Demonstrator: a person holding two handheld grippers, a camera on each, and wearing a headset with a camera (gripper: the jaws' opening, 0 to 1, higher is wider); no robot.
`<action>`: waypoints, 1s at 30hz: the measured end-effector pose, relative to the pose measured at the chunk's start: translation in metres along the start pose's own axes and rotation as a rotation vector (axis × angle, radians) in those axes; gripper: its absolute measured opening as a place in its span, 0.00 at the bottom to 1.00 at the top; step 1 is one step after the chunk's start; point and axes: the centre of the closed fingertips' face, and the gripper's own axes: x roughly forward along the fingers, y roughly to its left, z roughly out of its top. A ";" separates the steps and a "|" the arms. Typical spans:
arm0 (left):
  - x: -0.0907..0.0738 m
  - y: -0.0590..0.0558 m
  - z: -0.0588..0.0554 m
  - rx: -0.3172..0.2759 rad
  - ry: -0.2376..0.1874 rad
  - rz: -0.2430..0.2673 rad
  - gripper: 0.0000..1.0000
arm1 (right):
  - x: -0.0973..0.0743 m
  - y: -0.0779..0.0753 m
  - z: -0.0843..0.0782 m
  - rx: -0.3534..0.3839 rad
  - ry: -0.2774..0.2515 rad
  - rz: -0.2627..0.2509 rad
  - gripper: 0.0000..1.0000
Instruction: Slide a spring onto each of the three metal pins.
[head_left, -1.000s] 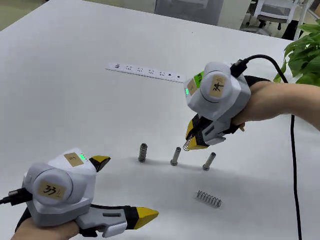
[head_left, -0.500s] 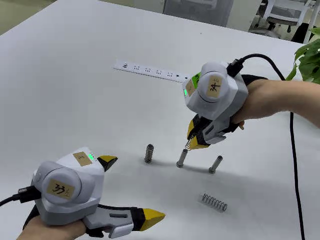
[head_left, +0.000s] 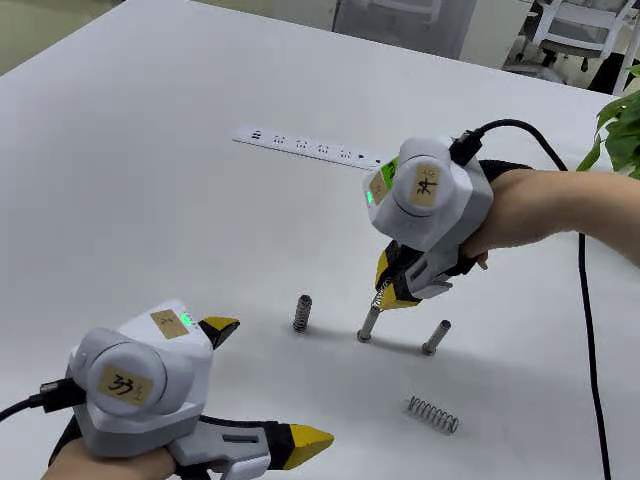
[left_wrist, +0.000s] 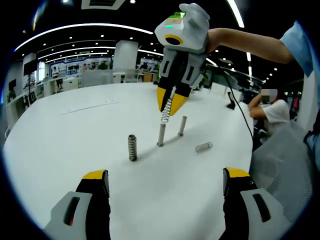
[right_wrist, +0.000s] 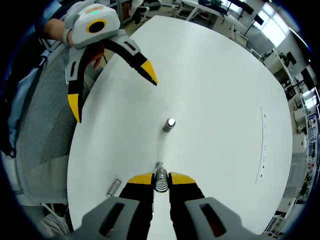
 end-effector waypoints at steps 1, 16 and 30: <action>0.000 0.000 0.000 -0.001 -0.001 0.000 0.96 | 0.000 0.000 0.000 -0.001 0.003 0.001 0.12; 0.001 0.000 0.001 -0.004 -0.003 -0.006 0.95 | 0.007 0.000 -0.004 -0.015 0.027 0.025 0.12; 0.001 0.000 0.001 -0.008 -0.004 -0.008 0.95 | 0.015 0.000 -0.007 -0.028 0.058 0.035 0.12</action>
